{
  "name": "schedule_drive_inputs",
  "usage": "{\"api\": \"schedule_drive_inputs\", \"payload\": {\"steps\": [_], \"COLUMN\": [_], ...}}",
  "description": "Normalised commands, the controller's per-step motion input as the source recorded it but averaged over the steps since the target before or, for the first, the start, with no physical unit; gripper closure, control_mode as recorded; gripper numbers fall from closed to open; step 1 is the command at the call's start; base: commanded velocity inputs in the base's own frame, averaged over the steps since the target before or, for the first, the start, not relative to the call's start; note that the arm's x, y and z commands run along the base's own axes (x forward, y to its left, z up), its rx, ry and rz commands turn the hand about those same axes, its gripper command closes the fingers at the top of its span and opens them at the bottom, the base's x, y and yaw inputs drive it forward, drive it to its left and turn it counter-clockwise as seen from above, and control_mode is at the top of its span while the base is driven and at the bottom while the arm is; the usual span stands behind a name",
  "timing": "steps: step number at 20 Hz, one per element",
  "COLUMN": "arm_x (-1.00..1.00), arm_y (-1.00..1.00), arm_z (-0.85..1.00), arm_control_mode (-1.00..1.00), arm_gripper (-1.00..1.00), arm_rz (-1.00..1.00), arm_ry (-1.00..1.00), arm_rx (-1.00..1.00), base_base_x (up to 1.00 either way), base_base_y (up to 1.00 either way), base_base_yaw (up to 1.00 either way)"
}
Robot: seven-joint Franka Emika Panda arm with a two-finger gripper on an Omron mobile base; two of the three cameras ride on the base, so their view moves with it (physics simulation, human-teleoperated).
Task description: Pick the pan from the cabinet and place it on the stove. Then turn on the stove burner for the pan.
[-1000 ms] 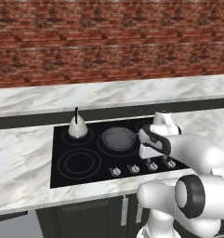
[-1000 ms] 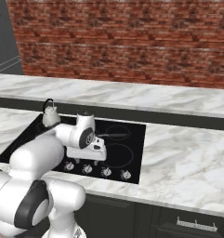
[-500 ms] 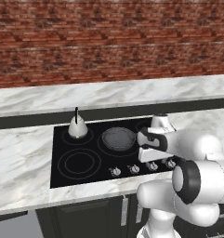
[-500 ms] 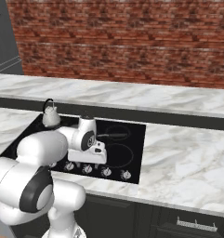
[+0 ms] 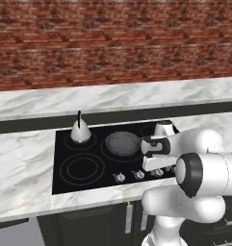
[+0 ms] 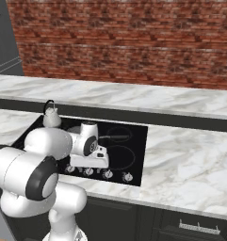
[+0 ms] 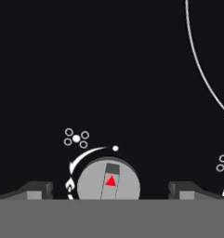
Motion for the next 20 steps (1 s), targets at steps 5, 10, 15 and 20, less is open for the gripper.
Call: {"api": "schedule_drive_inputs", "payload": {"steps": [5,10,15,20], "arm_x": [0.02,-0.06,-0.07,-0.15], "arm_y": [0.0,0.05,0.15,0.12], "arm_z": [-0.17,-0.2,-0.24,-0.19], "arm_control_mode": [-1.0,-1.0,-1.0,-1.0], "arm_gripper": [-1.0,-1.0,-1.0,-1.0], "arm_rz": [0.02,-0.01,-0.06,-0.08], "arm_ry": [0.0,0.01,0.01,0.01], "arm_rx": [0.0,0.0,0.0,0.0], "base_base_x": [0.0,0.0,0.0,0.0], "base_base_y": [0.0,0.0,0.0,0.0], "base_base_yaw": [0.0,0.0,0.0,0.0]}}
